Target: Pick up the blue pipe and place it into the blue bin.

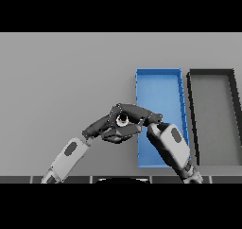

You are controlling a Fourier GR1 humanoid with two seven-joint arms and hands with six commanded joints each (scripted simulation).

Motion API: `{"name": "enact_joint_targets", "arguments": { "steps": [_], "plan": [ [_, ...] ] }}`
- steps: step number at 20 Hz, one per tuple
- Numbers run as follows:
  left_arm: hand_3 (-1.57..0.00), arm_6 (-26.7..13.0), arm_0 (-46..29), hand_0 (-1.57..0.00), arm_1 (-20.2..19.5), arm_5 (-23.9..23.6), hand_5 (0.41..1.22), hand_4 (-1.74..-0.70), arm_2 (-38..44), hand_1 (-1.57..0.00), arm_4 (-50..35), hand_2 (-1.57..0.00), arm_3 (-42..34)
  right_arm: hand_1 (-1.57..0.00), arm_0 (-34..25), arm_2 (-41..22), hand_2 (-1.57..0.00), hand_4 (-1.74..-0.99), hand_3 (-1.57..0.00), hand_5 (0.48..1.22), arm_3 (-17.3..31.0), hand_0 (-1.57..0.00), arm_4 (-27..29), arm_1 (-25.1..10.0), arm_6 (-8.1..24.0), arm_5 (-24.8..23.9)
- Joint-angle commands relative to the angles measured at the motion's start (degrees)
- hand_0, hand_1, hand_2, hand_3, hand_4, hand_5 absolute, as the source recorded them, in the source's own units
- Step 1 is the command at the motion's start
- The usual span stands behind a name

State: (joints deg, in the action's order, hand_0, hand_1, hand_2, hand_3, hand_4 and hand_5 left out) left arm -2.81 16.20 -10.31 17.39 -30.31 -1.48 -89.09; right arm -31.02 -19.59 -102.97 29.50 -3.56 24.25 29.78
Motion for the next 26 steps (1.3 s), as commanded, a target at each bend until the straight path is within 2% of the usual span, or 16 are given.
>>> {"name": "enact_joint_targets", "arguments": {
  "steps": [1, 4, 7, 9, 11, 13, 16, 18, 23, 26],
  "plan": [
    [0.0, -1.13, 0.24, -0.01, 0.32, -0.41, 0.555, -0.88, 0.11, -0.01, 0.14, -0.01, 0.4, -1.57, -1.13, 0.71, -1.57, -1.492, -1.57, 1.221, 0.14, -1.57, 3.3, -0.12, 1.49, -0.86],
    [0.0, -1.03, -0.26, 0.0, -0.09, -0.1, 0.529, -0.87, -0.1, 0.0, 0.05, 0.0, -0.3, -1.57, -5.64, 3.34, -1.57, -1.494, -1.57, 1.221, -0.31, -1.57, 12.84, -1.35, 6.71, -6.31],
    [0.0, -1.65, -0.4, 0.0, -0.26, 0.07, 0.509, -0.87, -0.26, 0.0, 0.08, 0.0, -0.38, -1.57, -11.16, 4.86, -1.57, -1.492, -1.57, 1.221, -0.44, -1.57, 15.78, -2.64, 8.33, -10.71],
    [0.0, -1.78, 0.05, 0.0, 0.03, -0.04, 0.498, -0.86, -0.41, 0.0, 0.41, 0.0, -0.17, -1.57, -15.74, 6.85, -1.57, -1.494, -1.57, 1.221, -0.25, -1.57, 17.55, -4.71, 7.29, -12.08],
    [0.0, -1.32, -0.33, 0.0, -0.1, 0.18, 0.486, -0.87, -0.35, 0.0, -0.06, 0.0, -0.71, -1.57, -21.14, 9.16, -1.57, -1.495, -1.57, 1.221, 2.37, -1.57, 17.84, -7.07, 4.97, -11.16],
    [0.0, -1.08, -0.7, 0.0, -0.85, 0.45, 0.484, -0.87, -0.1, 0.0, -0.38, 0.0, -1.22, -1.57, -24.88, 12.05, -1.57, -1.496, -1.57, 1.221, 6.12, -1.57, 17.54, -9.06, 3.19, -13.24],
    [0.0, -2.34, -1.5, 0.0, -0.85, 0.07, 0.484, -0.86, -0.68, 0.0, 0.06, 0.0, -2.15, -1.57, -28.64, 15.17, -1.57, -1.498, -1.57, 1.221, 13.04, -1.57, 13.23, -12.18, 0.56, -15.57],
    [0.0, -2.5, -0.6, 0.0, -0.75, -0.29, 0.481, -0.84, -0.24, 0.0, 0.59, 0.0, -1.09, -1.57, -29.32, 17.04, -1.57, -1.498, -1.57, 1.221, 17.42, -1.57, 11.13, -14.98, 0.15, -16.17],
    [0.0, -2.83, -1.4, 0.0, -1.9, -0.82, 0.465, -0.83, 0.16, 0.0, 0.75, 0.0, -2.74, -1.57, -25.23, 20.31, -1.57, -1.499, -1.57, 1.221, 28.13, -1.57, 7.99, -18.61, 0.92, -17.53],
    [0.0, -2.62, -1.61, 0.0, -2.54, -0.76, 0.462, -0.82, 0.34, 0.0, 0.96, 0.0, -2.83, -1.57, -20.9, 20.99, -1.57, -1.499, -1.57, 1.221, 30.37, -1.57, 7.31, -20.25, 1.99, -18.52]
  ]
}}
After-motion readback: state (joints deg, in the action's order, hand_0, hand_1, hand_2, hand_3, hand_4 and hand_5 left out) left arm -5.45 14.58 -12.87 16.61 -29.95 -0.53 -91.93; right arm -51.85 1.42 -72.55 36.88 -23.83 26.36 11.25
